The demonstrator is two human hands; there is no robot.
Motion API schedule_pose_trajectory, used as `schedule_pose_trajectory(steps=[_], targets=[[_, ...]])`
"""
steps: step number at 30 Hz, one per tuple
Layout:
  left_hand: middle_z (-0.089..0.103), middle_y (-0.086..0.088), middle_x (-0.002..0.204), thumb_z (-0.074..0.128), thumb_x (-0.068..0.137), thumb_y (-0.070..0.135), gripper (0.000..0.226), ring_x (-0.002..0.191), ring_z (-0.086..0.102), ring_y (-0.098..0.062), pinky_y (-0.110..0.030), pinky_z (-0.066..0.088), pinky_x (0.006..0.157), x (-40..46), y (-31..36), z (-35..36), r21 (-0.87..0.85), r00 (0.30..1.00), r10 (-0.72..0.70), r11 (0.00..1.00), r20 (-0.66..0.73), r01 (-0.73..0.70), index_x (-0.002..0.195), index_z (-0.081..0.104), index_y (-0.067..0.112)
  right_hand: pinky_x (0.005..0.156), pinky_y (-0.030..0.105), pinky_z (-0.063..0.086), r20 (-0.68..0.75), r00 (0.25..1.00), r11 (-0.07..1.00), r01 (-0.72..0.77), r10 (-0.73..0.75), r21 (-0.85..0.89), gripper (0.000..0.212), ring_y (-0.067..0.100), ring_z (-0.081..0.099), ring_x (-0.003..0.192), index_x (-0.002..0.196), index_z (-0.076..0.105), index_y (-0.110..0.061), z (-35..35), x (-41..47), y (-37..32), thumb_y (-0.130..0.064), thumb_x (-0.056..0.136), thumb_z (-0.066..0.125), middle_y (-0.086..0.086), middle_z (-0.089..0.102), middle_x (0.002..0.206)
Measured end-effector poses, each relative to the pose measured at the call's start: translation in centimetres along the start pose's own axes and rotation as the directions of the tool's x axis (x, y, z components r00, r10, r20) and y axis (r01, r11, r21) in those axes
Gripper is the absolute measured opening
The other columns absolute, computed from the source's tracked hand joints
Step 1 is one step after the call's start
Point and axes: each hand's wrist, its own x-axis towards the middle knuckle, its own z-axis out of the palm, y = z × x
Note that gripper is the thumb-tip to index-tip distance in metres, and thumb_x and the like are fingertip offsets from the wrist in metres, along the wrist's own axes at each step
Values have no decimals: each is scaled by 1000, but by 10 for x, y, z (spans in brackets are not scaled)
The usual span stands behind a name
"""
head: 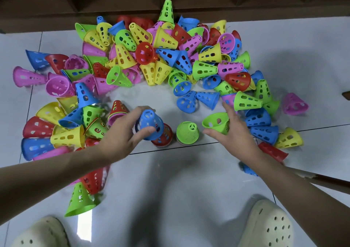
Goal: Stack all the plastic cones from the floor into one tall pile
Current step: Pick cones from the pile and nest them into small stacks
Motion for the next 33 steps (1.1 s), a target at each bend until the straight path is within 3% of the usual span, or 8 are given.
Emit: schedule_pose_trajectory(steps=[5, 8, 10, 14, 18, 21, 26, 33], targets=[[61, 13, 129, 55, 90, 64, 55, 115, 59, -7, -21, 46, 98, -3, -1, 23, 1, 992, -31, 1000, 120, 31, 135, 48, 33, 82, 16, 33, 19, 1000, 1000, -6, 6, -17, 107, 2, 40, 99, 157, 22, -26, -3, -5, -7, -44, 72, 85, -9, 47, 110], [60, 12, 123, 66, 91, 50, 45, 115, 55, -9, -11, 38, 98, 4, -11, 30, 62, 992, 15, 998, 123, -23, 129, 53, 30, 90, 34, 50, 18, 999, 1000, -26, 27, -15, 95, 11, 58, 101, 137, 40, -33, -4, -8, -6, -68, 58, 79, -6, 62, 112], [61, 16, 124, 69, 90, 47, 45, 113, 56, -7, -18, 42, 102, 9, -19, 31, 113, 991, 0, 993, 130, -15, 130, 55, 32, 87, 43, 54, 17, 1000, 999, -25, 25, -49, 93, 15, 62, 99, 127, 43, -34, -7, -9, -6, -81, 52, 71, -6, 64, 104], [62, 11, 131, 68, 88, 51, 52, 117, 59, -9, -26, 46, 101, 16, -29, 30, 171, 987, -21, 985, 158, -7, 135, 57, 30, 87, 39, 54, 50, 998, 996, -20, 25, -91, 78, 19, 57, 102, 137, 52, -35, -10, -5, -13, -72, 70, 68, -7, 57, 97], [62, 8, 130, 61, 88, 62, 59, 114, 60, -11, -30, 50, 98, 18, -29, 28, 209, 983, -9, 977, 186, -31, 137, 55, 29, 95, 34, 41, 117, 993, 976, 35, -9, -215, 71, 24, 48, 119, 144, 46, -37, -8, 0, -24, -69, 83, 59, 1, 61, 119], [60, 8, 135, 54, 85, 74, 71, 119, 59, -12, -31, 49, 101, 18, -32, 28, 221, 977, -27, 975, 210, -20, 141, 50, 32, 89, 26, 29, 144, 986, 943, 128, -87, -308, 64, 22, 51, 114, 148, 42, -38, -4, 2, -34, -60, 90, 59, -7, 60, 106], [43, 8, 154, 53, 88, 71, 82, 136, 43, -7, -11, 26, 108, 7, -35, 13, 266, 951, -2, 960, 311, -85, 154, 31, 29, 91, 39, 48, 233, 968, 938, 165, -94, -306, 54, 26, 52, 112, 136, 53, -37, 12, 5, -38, -50, 86, 67, 4, 63, 109], [55, -6, 130, 32, 99, 61, 61, 122, 52, -26, -46, 43, 104, 12, -59, -11, 489, 997, -65, 868, -52, 82, 126, 57, 12, 81, 36, 45, 253, 963, 908, 187, -93, -375, 53, 30, 56, 105, 126, 54, -23, 37, 13, -36, -37, 81, 77, 5, 57, 112]])
